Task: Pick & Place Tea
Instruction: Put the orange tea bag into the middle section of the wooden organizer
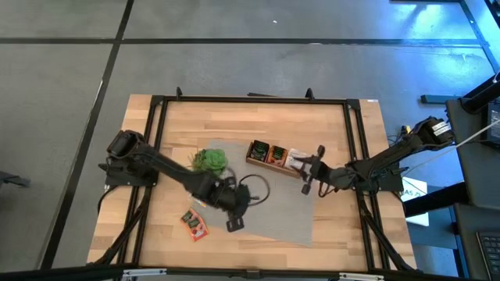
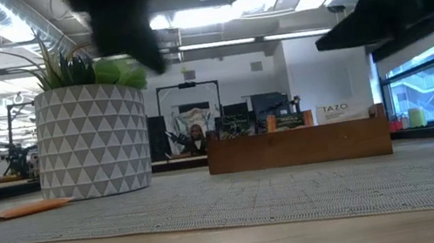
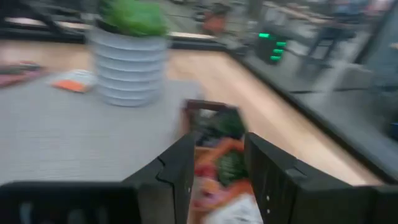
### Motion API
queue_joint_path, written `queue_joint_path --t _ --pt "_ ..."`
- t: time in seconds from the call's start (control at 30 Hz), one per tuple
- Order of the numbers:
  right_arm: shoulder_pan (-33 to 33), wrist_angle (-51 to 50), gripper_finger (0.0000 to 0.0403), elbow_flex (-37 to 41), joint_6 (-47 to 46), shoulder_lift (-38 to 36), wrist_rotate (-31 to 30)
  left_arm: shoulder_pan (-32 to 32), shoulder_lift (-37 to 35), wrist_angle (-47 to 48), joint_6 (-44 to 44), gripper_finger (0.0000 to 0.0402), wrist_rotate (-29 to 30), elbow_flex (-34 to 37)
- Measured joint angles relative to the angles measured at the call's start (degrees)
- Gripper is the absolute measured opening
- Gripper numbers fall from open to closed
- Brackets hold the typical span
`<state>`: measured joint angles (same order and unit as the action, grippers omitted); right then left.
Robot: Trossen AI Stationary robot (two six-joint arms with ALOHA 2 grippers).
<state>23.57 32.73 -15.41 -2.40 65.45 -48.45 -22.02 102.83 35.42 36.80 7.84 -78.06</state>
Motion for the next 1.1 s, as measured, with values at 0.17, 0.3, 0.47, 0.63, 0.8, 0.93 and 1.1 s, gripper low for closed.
queue_joint_path --t 0.17,0.3,0.47,0.63,0.8,0.93,1.1 --pt "0.0 0.3 0.0141 -1.1 -0.2 0.0 9.9 -7.1 -0.6 12.3 15.8 0.0009 8.8 0.0" --pt "0.0 0.6 0.0141 -1.2 -0.3 0.0 11.6 -12.6 -0.6 16.7 27.1 0.001 9.8 0.2" --pt "0.0 1.0 0.0141 -1.2 -4.6 0.0 11.6 -19.0 -0.6 15.0 31.8 0.0012 14.0 0.8" --pt "0.0 0.9 0.0141 -1.2 -10.9 0.0 11.7 -22.3 -0.6 14.5 32.5 0.0007 17.5 0.8" --pt "0.0 2.1 0.0141 -1.2 -16.8 0.1 12.9 -23.1 -0.6 14.5 30.3 0.0003 18.1 0.8" --pt "0.1 7.9 0.0141 -1.8 -10.5 1.4 22.6 -23.2 -0.6 15.1 30.2 0.0011 18.3 0.8" --pt "0.8 7.5 0.0141 -10.8 -2.9 8.3 27.2 -22.9 -0.6 17.9 34.2 0.0053 19.6 0.8"
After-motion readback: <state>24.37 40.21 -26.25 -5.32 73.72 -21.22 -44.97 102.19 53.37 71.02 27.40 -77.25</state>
